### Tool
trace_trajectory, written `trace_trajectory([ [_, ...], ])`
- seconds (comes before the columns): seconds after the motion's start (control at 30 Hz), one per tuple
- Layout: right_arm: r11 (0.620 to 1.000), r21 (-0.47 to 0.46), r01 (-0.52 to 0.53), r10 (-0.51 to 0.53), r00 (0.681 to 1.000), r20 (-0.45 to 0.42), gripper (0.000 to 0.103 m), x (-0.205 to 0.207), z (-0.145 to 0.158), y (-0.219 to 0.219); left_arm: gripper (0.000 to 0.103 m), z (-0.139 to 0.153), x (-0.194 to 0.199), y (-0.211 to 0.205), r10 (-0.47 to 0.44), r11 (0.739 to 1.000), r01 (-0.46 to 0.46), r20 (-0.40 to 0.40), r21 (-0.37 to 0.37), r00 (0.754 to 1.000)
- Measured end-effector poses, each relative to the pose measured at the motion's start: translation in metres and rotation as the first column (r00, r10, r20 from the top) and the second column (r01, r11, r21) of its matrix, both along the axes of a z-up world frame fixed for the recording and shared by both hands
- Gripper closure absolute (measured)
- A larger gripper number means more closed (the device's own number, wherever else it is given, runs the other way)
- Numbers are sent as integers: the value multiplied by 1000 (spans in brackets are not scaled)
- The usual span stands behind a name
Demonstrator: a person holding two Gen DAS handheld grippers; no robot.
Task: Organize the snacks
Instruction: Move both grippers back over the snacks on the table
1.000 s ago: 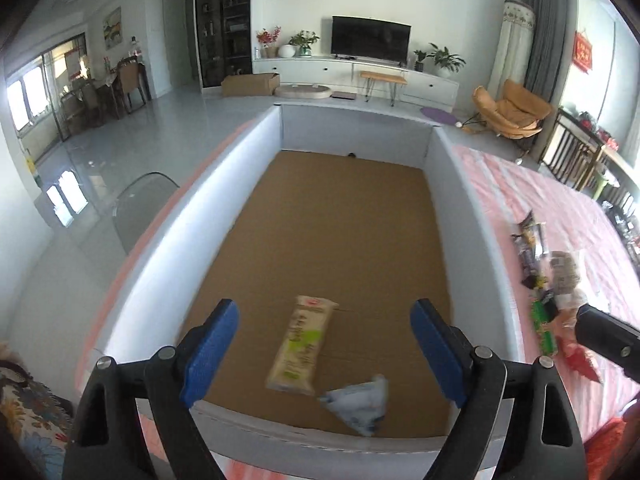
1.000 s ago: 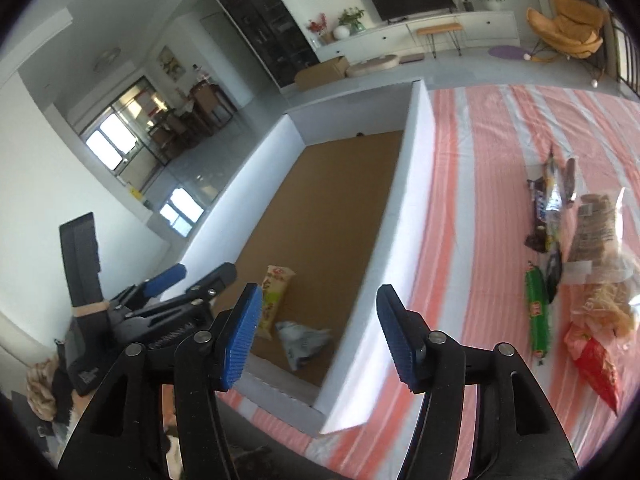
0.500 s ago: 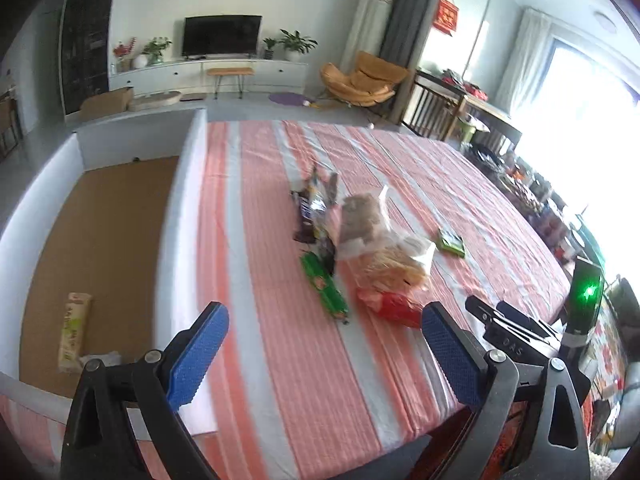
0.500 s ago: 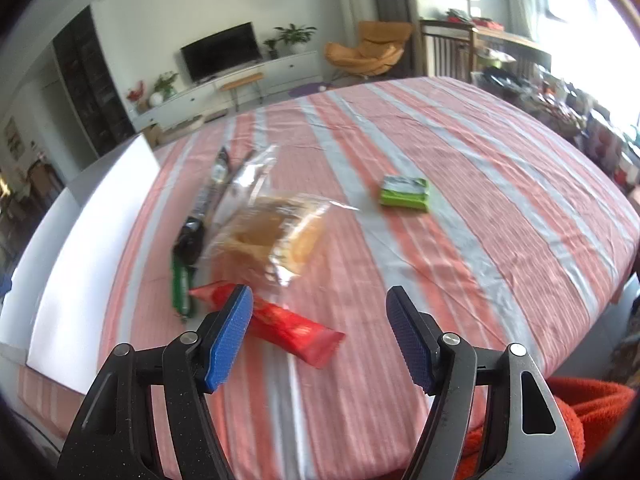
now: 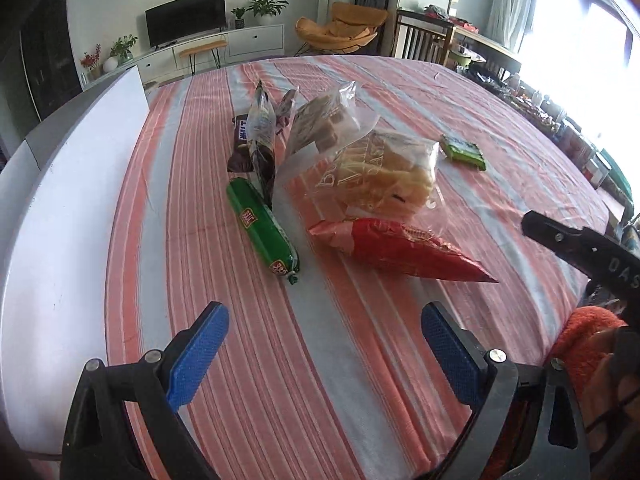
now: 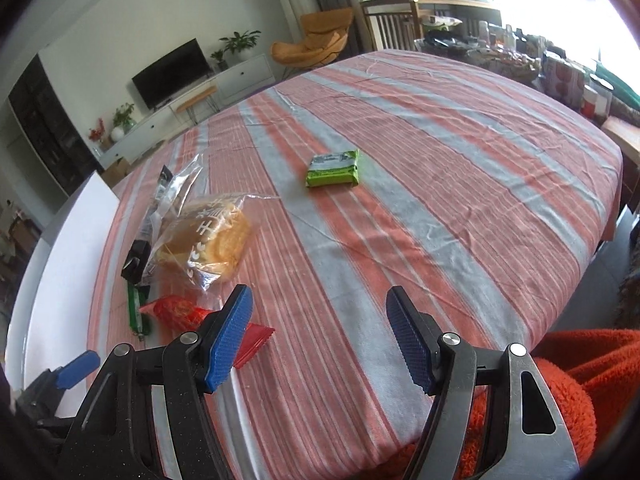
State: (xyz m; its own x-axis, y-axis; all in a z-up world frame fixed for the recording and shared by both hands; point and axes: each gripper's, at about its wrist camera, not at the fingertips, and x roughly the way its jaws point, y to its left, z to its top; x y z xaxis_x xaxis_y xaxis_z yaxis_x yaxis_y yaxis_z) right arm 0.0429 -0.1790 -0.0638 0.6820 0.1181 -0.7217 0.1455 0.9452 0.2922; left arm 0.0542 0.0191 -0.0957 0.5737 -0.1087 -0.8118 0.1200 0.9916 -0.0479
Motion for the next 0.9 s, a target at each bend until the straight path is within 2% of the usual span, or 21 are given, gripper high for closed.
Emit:
trace_trajectory([
  [0.33,999,28,28,-28,1000,-9,30,2,-4,-9,6,-29,11,12,55,998,-53,-39,37,998],
  [0.53,999,35,40,-39,999,-9,30,2,-6,-11,0,-35,9,16,71,996,-70,-22,51,997],
  [0.9,997,58,48,-46,998,-36,30,6,-12,-16,0,-35,6,17,79,996,-79,-8,52,997],
])
